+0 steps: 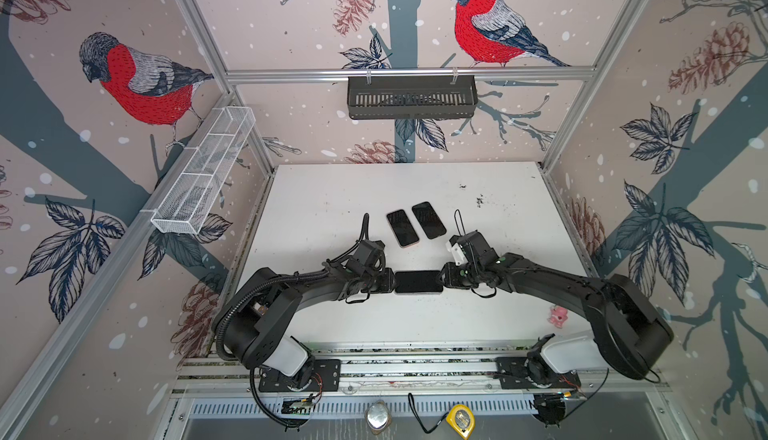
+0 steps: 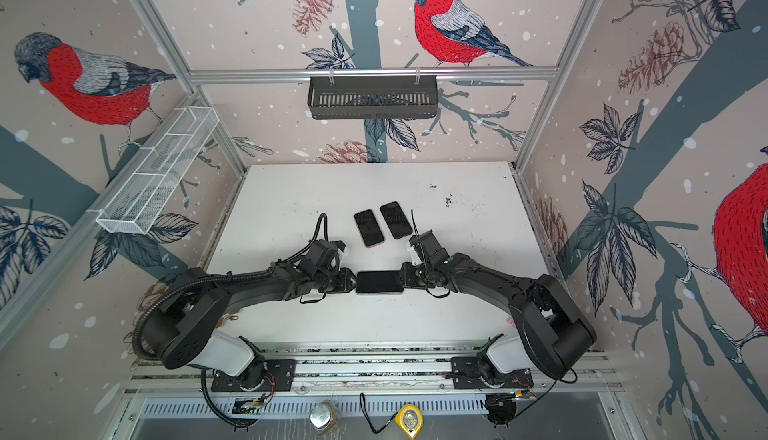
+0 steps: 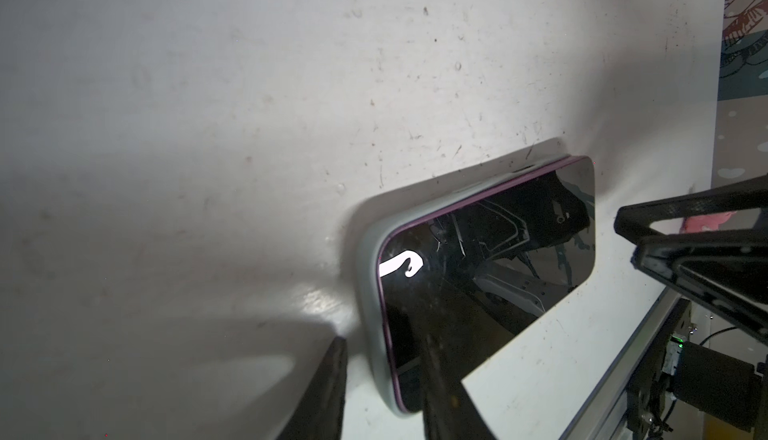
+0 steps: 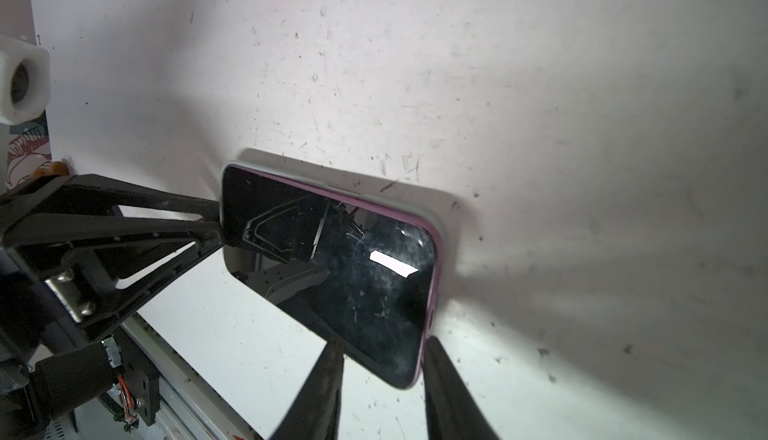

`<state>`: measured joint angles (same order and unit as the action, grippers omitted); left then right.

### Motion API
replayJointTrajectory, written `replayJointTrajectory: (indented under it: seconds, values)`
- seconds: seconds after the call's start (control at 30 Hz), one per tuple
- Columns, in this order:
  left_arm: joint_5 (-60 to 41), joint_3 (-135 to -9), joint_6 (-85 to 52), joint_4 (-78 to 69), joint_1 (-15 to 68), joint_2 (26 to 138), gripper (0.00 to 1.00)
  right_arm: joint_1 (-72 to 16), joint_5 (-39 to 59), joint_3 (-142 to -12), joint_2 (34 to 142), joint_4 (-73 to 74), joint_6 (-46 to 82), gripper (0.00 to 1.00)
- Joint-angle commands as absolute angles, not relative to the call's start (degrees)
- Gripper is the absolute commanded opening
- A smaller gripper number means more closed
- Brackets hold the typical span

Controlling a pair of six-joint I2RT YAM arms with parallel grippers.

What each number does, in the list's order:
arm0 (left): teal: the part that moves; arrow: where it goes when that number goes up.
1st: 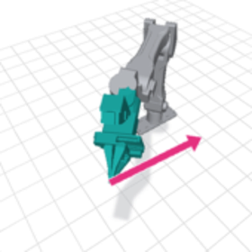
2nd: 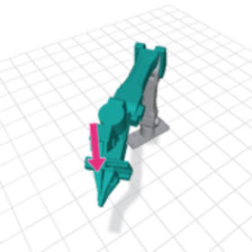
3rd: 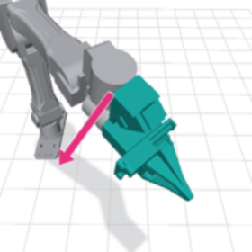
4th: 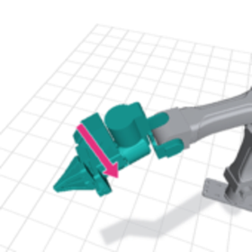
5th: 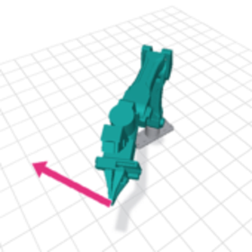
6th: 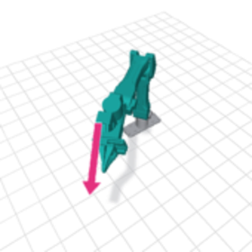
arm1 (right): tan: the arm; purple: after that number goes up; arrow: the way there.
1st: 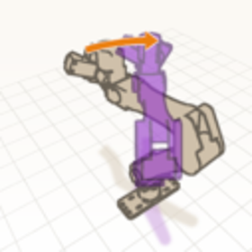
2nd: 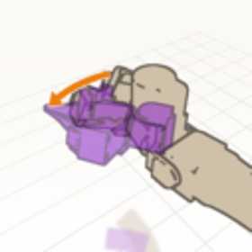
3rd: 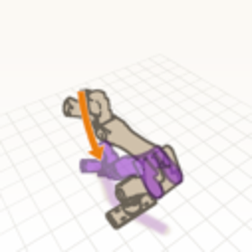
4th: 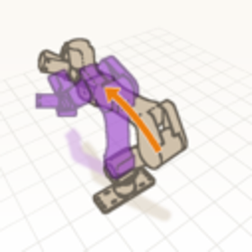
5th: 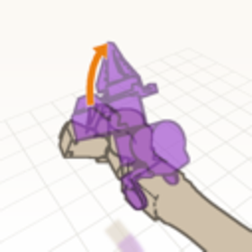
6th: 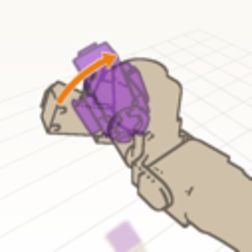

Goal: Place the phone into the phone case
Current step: 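Press the phone's corners into the case rim with both grippers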

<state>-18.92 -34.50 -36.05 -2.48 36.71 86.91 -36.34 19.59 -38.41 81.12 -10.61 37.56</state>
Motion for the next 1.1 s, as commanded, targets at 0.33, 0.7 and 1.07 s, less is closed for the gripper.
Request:
replayJointTrajectory:
  seconds: [0.33, 0.7, 1.07]
  values:
    - [-18.30, -34.29, -36.34, -0.79, 37.67, 88.78, 0.33, -37.56, 19.85, -36.88, 82.22, -9.56, 37.11, 0.28]
    - [-18.54, -34.01, -36.78, -1.44, 37.96, 89.03, 0.33, -39.62, 20.20, -37.35, 83.86, -8.15, 37.93, 0.25]
    - [-18.98, -33.94, -37.02, -1.94, 38.32, 89.38, 0.33, -40.78, 20.92, -38.01, 85.42, -6.78, 38.72, 0.24]
